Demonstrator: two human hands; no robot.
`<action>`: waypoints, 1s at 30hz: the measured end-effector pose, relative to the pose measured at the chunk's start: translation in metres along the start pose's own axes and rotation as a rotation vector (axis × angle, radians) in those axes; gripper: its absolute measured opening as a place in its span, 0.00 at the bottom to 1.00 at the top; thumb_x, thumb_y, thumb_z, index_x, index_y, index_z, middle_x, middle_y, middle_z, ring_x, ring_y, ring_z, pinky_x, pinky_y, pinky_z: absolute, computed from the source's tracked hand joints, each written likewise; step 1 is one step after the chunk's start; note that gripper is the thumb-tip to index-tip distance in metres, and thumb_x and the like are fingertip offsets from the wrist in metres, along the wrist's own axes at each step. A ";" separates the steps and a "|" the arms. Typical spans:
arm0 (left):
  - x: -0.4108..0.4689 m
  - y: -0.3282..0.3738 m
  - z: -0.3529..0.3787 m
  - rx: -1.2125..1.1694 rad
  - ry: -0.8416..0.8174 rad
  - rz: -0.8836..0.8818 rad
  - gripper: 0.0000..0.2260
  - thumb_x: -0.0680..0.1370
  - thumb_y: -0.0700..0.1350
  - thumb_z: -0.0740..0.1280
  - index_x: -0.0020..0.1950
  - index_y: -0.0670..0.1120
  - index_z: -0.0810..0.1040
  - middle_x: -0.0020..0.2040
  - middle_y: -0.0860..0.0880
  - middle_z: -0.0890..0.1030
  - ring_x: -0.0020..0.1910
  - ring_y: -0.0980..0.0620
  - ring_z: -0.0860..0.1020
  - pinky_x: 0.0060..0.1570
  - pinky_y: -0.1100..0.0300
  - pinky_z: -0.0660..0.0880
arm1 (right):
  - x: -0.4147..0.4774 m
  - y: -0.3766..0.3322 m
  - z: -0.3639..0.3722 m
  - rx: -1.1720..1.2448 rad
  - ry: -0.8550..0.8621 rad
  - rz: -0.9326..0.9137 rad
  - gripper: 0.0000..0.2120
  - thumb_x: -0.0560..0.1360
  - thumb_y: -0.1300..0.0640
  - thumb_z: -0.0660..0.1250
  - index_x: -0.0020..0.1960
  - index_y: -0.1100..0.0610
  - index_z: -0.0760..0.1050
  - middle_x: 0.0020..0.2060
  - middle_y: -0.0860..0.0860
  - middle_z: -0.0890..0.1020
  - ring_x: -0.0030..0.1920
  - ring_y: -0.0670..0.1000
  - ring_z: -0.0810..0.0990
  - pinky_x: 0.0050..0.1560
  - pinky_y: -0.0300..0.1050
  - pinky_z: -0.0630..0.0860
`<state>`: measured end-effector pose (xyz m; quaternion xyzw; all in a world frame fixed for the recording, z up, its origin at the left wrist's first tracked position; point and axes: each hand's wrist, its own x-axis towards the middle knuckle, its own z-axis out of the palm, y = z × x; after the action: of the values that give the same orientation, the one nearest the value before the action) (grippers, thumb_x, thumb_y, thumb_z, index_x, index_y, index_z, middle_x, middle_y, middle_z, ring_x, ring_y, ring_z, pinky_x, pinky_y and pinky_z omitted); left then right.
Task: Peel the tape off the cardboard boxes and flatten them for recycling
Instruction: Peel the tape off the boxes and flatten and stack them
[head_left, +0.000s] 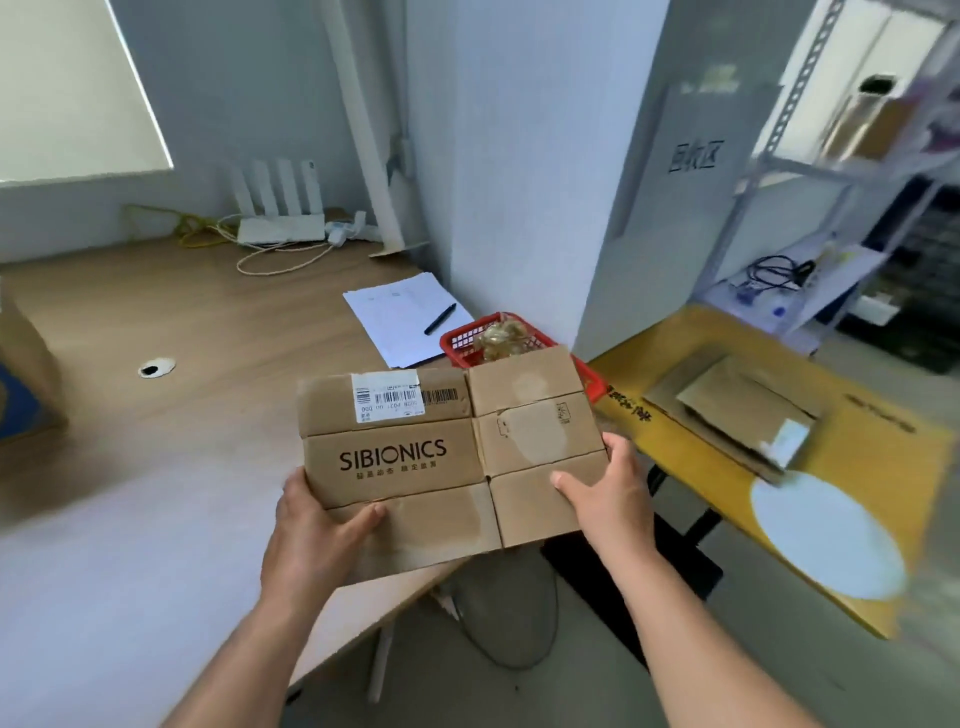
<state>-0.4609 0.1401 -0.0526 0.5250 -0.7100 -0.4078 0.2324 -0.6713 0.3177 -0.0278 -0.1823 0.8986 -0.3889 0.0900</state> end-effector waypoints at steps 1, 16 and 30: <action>-0.007 0.015 0.014 0.003 -0.013 0.033 0.33 0.68 0.50 0.78 0.67 0.46 0.65 0.61 0.47 0.75 0.59 0.44 0.76 0.55 0.45 0.76 | 0.003 0.013 -0.018 0.018 0.035 0.010 0.35 0.71 0.49 0.73 0.71 0.52 0.59 0.64 0.55 0.69 0.57 0.55 0.74 0.48 0.46 0.75; -0.186 0.203 0.307 0.071 -0.404 0.450 0.36 0.69 0.52 0.77 0.70 0.43 0.64 0.64 0.45 0.73 0.62 0.45 0.74 0.57 0.48 0.73 | -0.004 0.284 -0.302 0.073 0.466 0.371 0.36 0.69 0.51 0.74 0.71 0.55 0.62 0.64 0.58 0.70 0.61 0.59 0.73 0.57 0.48 0.70; -0.205 0.276 0.500 0.082 -0.565 0.505 0.36 0.69 0.52 0.77 0.69 0.45 0.63 0.63 0.44 0.73 0.61 0.43 0.74 0.59 0.43 0.73 | 0.081 0.409 -0.394 0.018 0.568 0.506 0.35 0.69 0.52 0.74 0.71 0.56 0.62 0.62 0.58 0.71 0.59 0.60 0.73 0.57 0.49 0.70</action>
<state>-0.9242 0.5311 -0.0851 0.2093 -0.8689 -0.4375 0.0994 -0.9703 0.8060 -0.0606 0.1611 0.9009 -0.3973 -0.0678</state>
